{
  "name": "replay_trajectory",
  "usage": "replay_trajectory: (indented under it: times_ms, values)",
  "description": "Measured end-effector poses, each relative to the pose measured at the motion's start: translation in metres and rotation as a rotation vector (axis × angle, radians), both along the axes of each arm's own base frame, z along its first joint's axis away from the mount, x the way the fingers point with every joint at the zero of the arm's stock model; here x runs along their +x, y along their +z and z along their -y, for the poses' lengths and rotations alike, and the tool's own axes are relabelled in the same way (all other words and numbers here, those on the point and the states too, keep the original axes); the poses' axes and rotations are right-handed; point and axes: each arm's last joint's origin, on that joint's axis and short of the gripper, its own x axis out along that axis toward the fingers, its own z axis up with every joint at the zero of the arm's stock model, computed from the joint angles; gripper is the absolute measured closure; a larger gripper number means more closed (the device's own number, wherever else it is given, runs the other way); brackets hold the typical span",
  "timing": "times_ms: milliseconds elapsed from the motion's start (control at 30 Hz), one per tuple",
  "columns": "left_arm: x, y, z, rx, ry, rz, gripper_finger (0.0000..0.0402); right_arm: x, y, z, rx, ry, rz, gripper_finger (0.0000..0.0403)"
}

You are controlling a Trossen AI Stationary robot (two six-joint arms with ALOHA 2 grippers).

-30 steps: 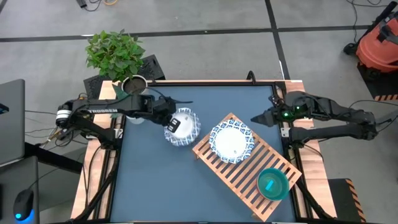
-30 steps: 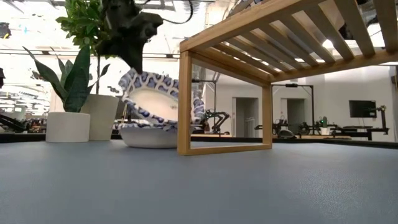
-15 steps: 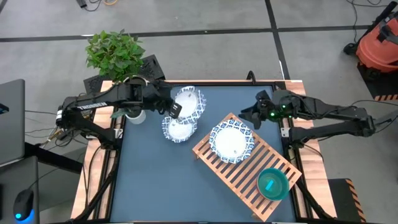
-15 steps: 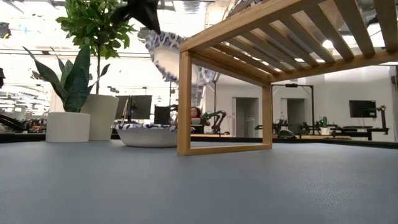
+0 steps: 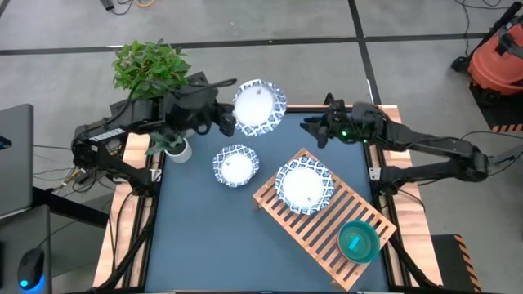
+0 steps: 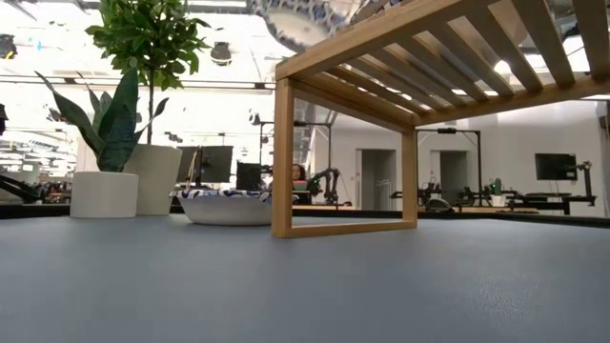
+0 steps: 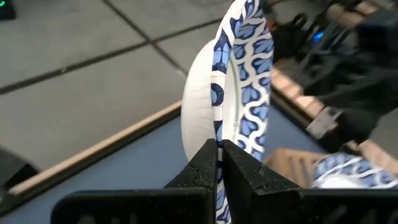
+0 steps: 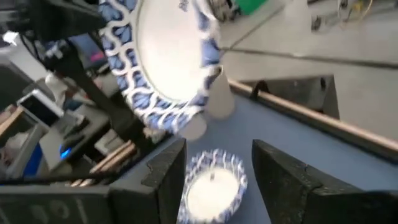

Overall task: Place and stack bowls onto a shelf
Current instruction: Stack the large white bowl on top of the large white bowl on the shelf

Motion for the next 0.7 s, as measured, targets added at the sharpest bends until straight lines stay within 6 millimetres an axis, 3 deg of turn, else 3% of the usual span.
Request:
replay_trajectory:
  times_ms: [333, 700]
  values:
    - [0.002, 0.009, 0.0, 0.033, -0.013, 0.061, 0.0401, 0.02, 0.007, 0.021, -0.061, -0.011, 0.165, 0.0165]
    - [0.004, 0.013, 0.0, 0.045, -0.043, 0.108, 0.0401, 0.037, 0.003, 0.035, -0.085, 0.028, 0.234, 0.0162]
